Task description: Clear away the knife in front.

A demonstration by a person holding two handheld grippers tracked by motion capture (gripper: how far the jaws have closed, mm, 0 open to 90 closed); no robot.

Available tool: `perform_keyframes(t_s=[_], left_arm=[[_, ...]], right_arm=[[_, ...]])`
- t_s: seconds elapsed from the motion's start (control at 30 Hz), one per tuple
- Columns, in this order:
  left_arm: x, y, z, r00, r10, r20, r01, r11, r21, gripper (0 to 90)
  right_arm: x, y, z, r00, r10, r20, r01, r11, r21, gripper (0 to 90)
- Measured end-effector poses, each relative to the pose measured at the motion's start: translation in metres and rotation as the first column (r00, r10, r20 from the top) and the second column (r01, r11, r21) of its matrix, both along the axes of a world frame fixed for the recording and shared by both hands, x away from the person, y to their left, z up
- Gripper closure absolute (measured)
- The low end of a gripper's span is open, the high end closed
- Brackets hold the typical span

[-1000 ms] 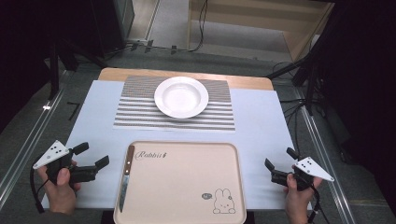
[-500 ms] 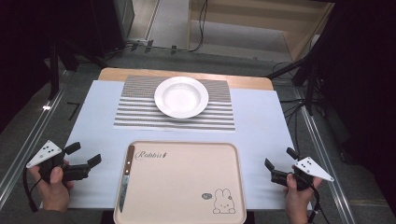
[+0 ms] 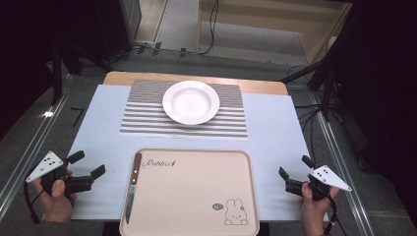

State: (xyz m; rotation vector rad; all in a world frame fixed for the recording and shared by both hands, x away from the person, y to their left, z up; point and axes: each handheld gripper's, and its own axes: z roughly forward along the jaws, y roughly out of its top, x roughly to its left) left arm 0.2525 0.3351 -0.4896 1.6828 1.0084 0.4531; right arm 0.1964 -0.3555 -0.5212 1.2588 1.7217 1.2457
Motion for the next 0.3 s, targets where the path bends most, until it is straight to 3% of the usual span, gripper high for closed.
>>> perform_keyframes(t_s=[0.3], left_arm=[[0.0007,0.0026,-0.0008,1.0000,-0.001,-0.001,0.001,0.9995,-0.030,0.0]], right_arm=[[0.0004,0.0005,-0.0002,0.9999,-0.012,-0.001,0.012,1.000,-0.003,0.9]])
